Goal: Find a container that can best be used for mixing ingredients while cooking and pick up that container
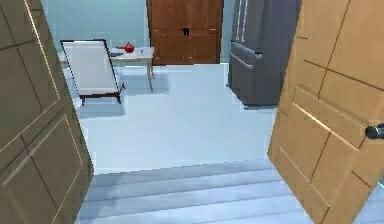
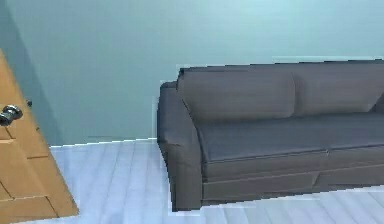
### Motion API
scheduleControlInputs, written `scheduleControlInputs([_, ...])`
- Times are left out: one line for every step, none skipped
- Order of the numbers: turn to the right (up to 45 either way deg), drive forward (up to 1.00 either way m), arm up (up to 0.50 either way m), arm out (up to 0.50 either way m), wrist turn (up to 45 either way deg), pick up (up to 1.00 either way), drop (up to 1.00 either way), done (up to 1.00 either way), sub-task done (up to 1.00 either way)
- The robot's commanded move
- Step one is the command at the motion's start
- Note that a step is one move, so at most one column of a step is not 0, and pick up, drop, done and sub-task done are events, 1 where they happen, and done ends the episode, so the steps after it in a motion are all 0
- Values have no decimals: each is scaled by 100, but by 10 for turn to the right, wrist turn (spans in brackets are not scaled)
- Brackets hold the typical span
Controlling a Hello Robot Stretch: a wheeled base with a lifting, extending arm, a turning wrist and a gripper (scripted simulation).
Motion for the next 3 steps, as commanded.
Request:
scheduleControlInputs([0,100,0,0,0,0,0,0,0])
scheduleControlInputs([0,100,0,0,0,0,0,0,0])
scheduleControlInputs([0,100,0,0,0,0,0,0,0])
